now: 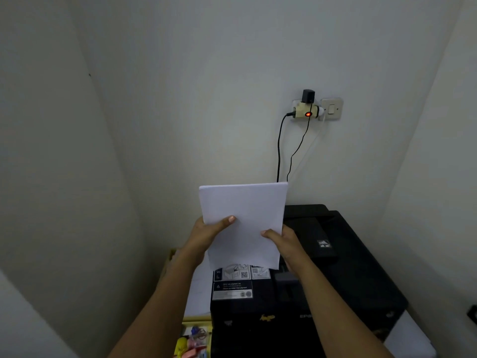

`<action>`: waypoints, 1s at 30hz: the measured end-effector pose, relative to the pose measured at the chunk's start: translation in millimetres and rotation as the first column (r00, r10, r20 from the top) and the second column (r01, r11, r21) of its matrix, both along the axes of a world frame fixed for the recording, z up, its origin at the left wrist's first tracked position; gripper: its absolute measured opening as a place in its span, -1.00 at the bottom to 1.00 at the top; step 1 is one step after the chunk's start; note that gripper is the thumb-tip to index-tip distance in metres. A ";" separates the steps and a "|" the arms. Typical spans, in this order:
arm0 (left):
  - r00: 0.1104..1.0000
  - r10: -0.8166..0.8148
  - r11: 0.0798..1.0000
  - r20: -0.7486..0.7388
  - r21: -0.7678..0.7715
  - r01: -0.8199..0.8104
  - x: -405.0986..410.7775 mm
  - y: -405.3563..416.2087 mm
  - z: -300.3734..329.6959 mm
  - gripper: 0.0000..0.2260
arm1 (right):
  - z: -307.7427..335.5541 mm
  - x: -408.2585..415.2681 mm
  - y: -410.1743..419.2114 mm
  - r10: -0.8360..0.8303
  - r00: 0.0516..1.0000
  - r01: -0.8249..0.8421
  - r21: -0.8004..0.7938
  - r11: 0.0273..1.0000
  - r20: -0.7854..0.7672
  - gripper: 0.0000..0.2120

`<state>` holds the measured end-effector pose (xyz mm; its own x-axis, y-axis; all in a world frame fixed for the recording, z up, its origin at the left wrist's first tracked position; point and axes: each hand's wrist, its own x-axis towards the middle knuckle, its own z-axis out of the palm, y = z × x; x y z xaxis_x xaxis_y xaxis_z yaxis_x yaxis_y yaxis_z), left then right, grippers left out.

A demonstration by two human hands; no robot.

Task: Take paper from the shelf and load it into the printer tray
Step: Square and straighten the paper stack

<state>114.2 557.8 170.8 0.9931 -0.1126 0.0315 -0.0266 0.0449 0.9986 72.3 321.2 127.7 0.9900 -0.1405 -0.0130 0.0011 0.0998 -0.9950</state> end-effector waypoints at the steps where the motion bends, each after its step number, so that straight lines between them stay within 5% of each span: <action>1: 1.000 0.021 1.000 -0.007 -0.008 -0.022 0.8 -1.6 1.2 -0.67 | 0.5 0.9 1.8 -0.005 1.000 0.005 0.001 1.000 -0.001 -0.76; 12: 0.998 0.062 0.998 -0.013 0.002 -0.062 5.5 -4.6 -3.3 -0.54 | -2.2 3.9 -1.0 -0.007 0.999 0.007 -0.019 1.000 0.036 -0.71; 30: 0.987 0.159 0.986 -0.008 -0.048 -0.160 -15.9 -23.9 -24.6 -0.79 | -18.5 0.0 17.7 -0.053 0.986 0.075 -0.131 0.989 0.159 -0.62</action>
<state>98.3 533.9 146.2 0.9984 0.0488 0.0288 -0.0331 0.0882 0.9956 72.3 338.9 109.2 0.9674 -0.1934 0.1634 0.1583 -0.0414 -0.9865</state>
